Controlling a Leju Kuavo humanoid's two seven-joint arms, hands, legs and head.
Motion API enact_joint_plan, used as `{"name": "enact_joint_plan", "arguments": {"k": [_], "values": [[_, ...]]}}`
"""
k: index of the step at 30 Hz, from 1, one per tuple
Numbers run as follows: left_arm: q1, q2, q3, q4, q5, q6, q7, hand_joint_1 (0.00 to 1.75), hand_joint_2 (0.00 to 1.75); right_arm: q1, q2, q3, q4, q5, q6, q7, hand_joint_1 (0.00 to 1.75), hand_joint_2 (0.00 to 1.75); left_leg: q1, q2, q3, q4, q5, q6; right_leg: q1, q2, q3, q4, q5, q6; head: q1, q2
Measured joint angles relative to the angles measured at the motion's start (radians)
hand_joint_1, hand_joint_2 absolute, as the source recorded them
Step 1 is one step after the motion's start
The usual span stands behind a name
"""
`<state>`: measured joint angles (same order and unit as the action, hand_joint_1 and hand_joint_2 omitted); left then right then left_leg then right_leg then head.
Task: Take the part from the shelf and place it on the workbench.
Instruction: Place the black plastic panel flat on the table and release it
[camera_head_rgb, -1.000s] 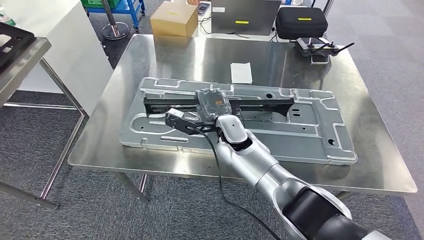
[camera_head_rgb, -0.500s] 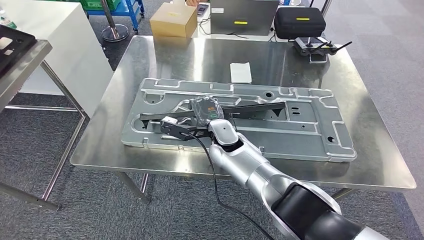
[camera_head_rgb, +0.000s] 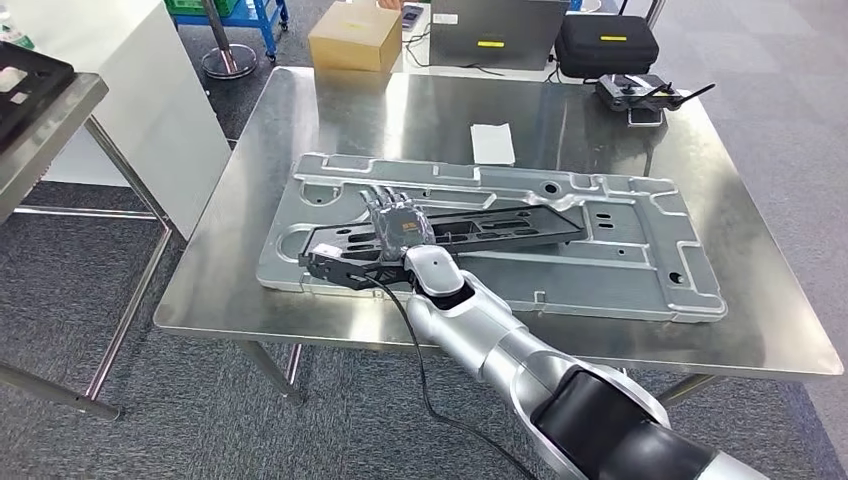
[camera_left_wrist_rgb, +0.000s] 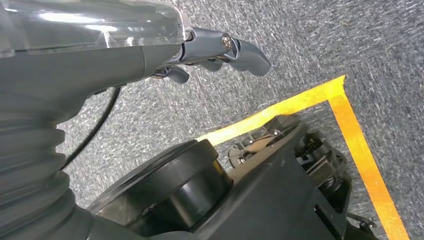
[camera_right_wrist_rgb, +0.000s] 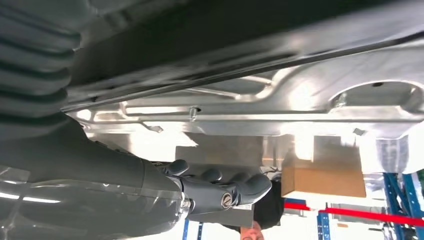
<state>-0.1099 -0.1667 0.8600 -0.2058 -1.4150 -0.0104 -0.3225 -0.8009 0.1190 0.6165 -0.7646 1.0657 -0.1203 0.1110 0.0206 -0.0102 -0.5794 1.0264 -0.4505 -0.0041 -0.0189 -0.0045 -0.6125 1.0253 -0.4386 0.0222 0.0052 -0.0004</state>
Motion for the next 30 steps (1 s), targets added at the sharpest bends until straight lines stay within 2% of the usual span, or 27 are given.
{"name": "enact_joint_plan", "arguments": {"k": [2, 4, 5, 6, 7, 8, 9, 11, 12, 13, 15, 17, 18, 20, 21, 22, 23, 24, 26, 27, 30], "values": [[0.0, 0.0, -0.005, 0.0, -0.001, 0.0, 0.001, 0.0, 1.75, -0.001, 0.0, 0.0, 0.002, 0.0, -0.001, 0.0, 0.0, 0.0, 0.0, 0.002, 0.001, -0.005, 0.004, 0.016, -0.003, 0.0, -0.028, 0.06, -0.039, 0.007, 0.0, 0.0], [0.001, 0.0, -0.008, 0.0, -0.003, 0.0, 0.002, 0.0, 1.75, 0.002, -0.001, 0.0, 0.006, 0.0, -0.001, 0.0, 0.0, 0.0, -0.004, 0.003, 0.0, -0.006, 0.004, 0.026, -0.003, 0.001, -0.093, 0.192, -0.101, 0.008, 0.0, 0.0], [0.002, 0.0, -0.009, 0.0, -0.004, 0.0, 0.003, 0.0, 1.75, 0.005, -0.001, 0.0, 0.008, 0.0, -0.001, 0.0, 0.0, 0.0, -0.007, 0.003, 0.0, -0.006, 0.003, 0.028, -0.002, 0.001, -0.126, 0.254, -0.122, 0.008, 0.0, 0.0], [0.002, 0.0, -0.009, 0.0, -0.005, 0.0, 0.004, 0.0, 1.75, 0.008, -0.002, 0.0, 0.011, 0.0, -0.001, 0.0, 0.0, 0.0, -0.01, 0.003, 0.001, -0.006, 0.002, 0.03, -0.002, 0.002, -0.146, 0.288, -0.124, 0.006, 0.0, 0.0], [0.003, 0.0, -0.009, 0.0, -0.006, 0.0, 0.004, 0.0, 1.75, 0.01, -0.002, 0.0, 0.014, 0.0, -0.001, 0.0, 0.0, 0.0, -0.013, 0.002, 0.002, -0.006, 0.001, 0.031, -0.001, 0.002, -0.147, 0.285, -0.108, 0.002, 0.001, 0.0], [0.003, 0.0, -0.01, 0.0, -0.005, 0.0, 0.004, 0.0, 1.75, 0.011, -0.002, 0.0, 0.015, -0.002, -0.002, -0.001, 0.0, 0.0, -0.016, 0.002, 0.006, -0.006, -0.001, 0.032, 0.002, 0.002, -0.127, 0.24, -0.075, -0.004, 0.0, 0.0], [0.003, 0.0, -0.01, 0.0, -0.003, -0.001, 0.003, 0.0, 1.75, 0.011, -0.002, 0.0, 0.015, -0.007, -0.004, -0.004, 0.0, 0.0, -0.017, 0.001, 0.009, -0.006, -0.003, 0.032, 0.006, 0.002, -0.093, 0.167, -0.035, -0.013, 0.0, 0.0], [0.004, -0.001, -0.01, 0.0, 0.001, -0.002, -0.001, 0.0, 1.75, 0.01, -0.002, 0.0, 0.014, -0.021, -0.012, -0.015, 0.0, 0.0, -0.022, 0.002, 0.012, -0.004, -0.008, 0.028, 0.016, 0.002, -0.032, 0.041, 0.011, -0.031, 0.0, 0.0], [0.004, -0.002, -0.01, 0.0, 0.003, -0.002, -0.004, 0.0, 1.75, 0.01, -0.002, 0.0, 0.013, -0.029, -0.016, -0.019, 0.0, 0.0, -0.022, 0.002, 0.011, -0.004, -0.01, 0.024, 0.021, 0.002, -0.018, 0.01, 0.016, -0.036, 0.0, 0.0], [0.004, -0.003, -0.009, 0.0, 0.004, -0.002, -0.006, 0.0, 1.75, 0.011, -0.002, 0.0, 0.012, -0.034, -0.018, -0.022, 0.0, 0.0, -0.021, 0.003, 0.011, -0.005, -0.011, 0.019, 0.023, 0.002, -0.015, 0.002, 0.013, -0.039, 0.0, 0.0], [0.004, -0.002, -0.009, 0.0, 0.006, -0.002, -0.01, 0.0, 1.75, 0.013, -0.006, 0.0, 0.01, -0.041, -0.021, -0.023, 0.0, 0.0, -0.02, 0.003, 0.013, -0.006, -0.013, 0.008, 0.02, 0.003, -0.01, -0.009, 0.016, -0.042, 0.0, 0.0], [0.005, -0.001, -0.009, 0.0, 0.012, 0.0, -0.014, 0.0, 1.75, 0.015, -0.009, -0.001, 0.002, -0.055, -0.027, -0.033, 0.0, 0.0, -0.02, 0.004, -0.002, 0.033, -0.04, -0.002, 0.011, 0.002, 0.0, -0.022, 0.02, -0.048, -0.001, 0.0], [0.005, 0.0, -0.009, 0.0, 0.016, 0.0, -0.016, 0.0, 1.75, 0.019, -0.012, -0.002, -0.008, -0.07, -0.032, -0.042, 0.0, 0.0, -0.017, 0.005, -0.024, 0.083, -0.068, -0.007, 0.008, 0.001, 0.003, -0.026, 0.021, -0.05, -0.002, 0.0], [0.004, 0.001, -0.007, 0.0, 0.029, 0.001, -0.025, 0.0, 0.87, 0.038, -0.027, -0.012, -0.046, -0.123, -0.042, -0.065, 0.0, 0.0, -0.013, 0.005, -0.089, 0.215, -0.126, -0.015, 0.007, 0.0, 0.005, -0.026, 0.02, -0.052, -0.002, 0.0], [0.004, 0.002, -0.005, 0.0, 0.037, 0.001, -0.034, 0.0, 0.44, 0.053, -0.042, -0.022, -0.075, -0.163, -0.045, -0.077, 0.0, 0.0, -0.01, 0.005, -0.114, 0.26, -0.136, -0.018, 0.007, -0.001, 0.005, -0.025, 0.019, -0.051, -0.002, 0.0], [0.006, 0.002, -0.003, 0.0, 0.046, 0.0, -0.046, 0.0, 0.0, 0.068, -0.062, -0.037, -0.112, -0.213, -0.046, -0.089, 0.0, 0.0, -0.008, 0.006, -0.121, 0.269, -0.126, -0.02, 0.006, -0.002, 0.006, -0.023, 0.017, -0.049, -0.002, 0.0], [0.01, 0.004, 0.001, 0.0, 0.056, -0.001, -0.059, 0.0, 0.0, 0.083, -0.086, -0.058, -0.156, -0.27, -0.045, -0.103, 0.0, 0.0, -0.006, 0.006, -0.108, 0.235, -0.096, -0.021, 0.005, -0.002, 0.007, -0.021, 0.015, -0.046, -0.002, 0.0], [0.015, 0.005, 0.005, 0.0, 0.064, -0.002, -0.07, 0.0, 0.0, 0.096, -0.112, -0.083, -0.203, -0.327, -0.043, -0.116, 0.0, 0.0, -0.004, 0.006, -0.078, 0.169, -0.056, -0.021, 0.004, -0.002, 0.009, -0.018, 0.012, -0.041, -0.002, 0.0], [0.024, 0.008, 0.015, 0.0, 0.076, -0.003, -0.084, 0.0, 0.0, 0.114, -0.168, -0.141, -0.3, -0.422, -0.032, -0.138, 0.0, 0.0, -0.004, 0.005, -0.02, 0.044, -0.007, -0.015, 0.005, -0.001, 0.008, -0.009, 0.005, -0.03, -0.002, 0.0], [0.028, 0.008, 0.018, 0.0, 0.079, -0.003, -0.088, 0.0, 0.0, 0.121, -0.192, -0.165, -0.342, -0.449, -0.024, -0.143, 0.0, 0.0, -0.006, 0.004, -0.006, 0.012, 0.0, -0.01, 0.007, -0.001, 0.006, -0.007, 0.004, -0.024, -0.001, 0.0], [0.033, 0.008, 0.024, 0.0, 0.083, -0.002, -0.091, 0.0, 0.0, 0.144, -0.241, -0.211, -0.432, -0.47, -0.008, -0.146, 0.0, 0.0, -0.009, 0.004, -0.004, -0.002, 0.001, 0.011, 0.007, 0.001, 0.003, -0.008, 0.006, -0.007, 0.0, 0.0]]}}
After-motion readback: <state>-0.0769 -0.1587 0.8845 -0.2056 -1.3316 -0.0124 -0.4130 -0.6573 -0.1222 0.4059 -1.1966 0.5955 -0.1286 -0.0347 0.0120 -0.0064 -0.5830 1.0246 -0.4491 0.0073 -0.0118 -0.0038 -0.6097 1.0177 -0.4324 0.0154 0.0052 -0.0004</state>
